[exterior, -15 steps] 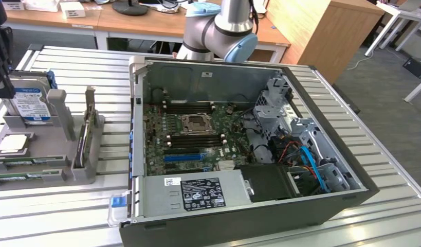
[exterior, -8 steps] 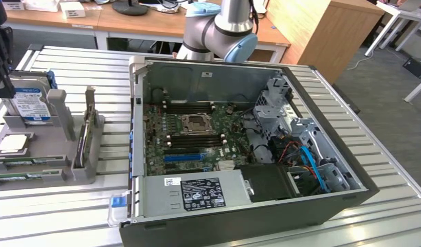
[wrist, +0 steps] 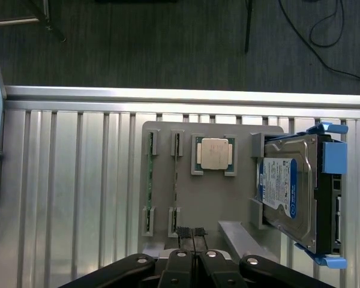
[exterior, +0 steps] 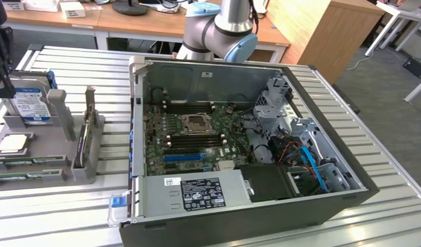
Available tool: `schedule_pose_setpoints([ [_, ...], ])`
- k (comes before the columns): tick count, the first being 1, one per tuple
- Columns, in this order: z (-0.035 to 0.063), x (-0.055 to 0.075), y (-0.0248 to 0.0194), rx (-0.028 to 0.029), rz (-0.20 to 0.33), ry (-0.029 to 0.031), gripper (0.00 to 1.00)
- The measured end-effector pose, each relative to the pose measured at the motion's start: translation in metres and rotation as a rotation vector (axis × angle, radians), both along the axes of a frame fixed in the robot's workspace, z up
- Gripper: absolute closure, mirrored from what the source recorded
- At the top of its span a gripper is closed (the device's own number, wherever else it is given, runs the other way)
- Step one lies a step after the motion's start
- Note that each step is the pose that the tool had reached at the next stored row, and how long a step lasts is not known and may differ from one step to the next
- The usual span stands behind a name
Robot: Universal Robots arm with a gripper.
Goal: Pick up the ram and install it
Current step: 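Pick up the ram and move it above insertion slot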
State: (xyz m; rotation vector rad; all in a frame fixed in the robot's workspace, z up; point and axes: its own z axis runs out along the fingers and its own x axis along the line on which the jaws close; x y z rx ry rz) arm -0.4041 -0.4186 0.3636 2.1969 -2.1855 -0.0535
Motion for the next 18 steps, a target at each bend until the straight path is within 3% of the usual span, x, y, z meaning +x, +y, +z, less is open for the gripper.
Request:
schedule_pose_setpoints([
  [2, 0.0, 0.0, 0.0, 0.0, 0.0, 0.0, 0.77],
  [4, 0.0, 0.0, 0.0, 0.0, 0.0, 0.0001, 0.77],
  [5, 0.0, 0.0, 0.0, 0.0, 0.0, 0.0, 0.7],
  [11, -0.0016, 0.0, 0.0, 0.0001, 0.0, -0.0001, 0.7],
  [18, -0.0105, 0.0, 0.0, 0.0001, 0.0, -0.0001, 0.7],
])
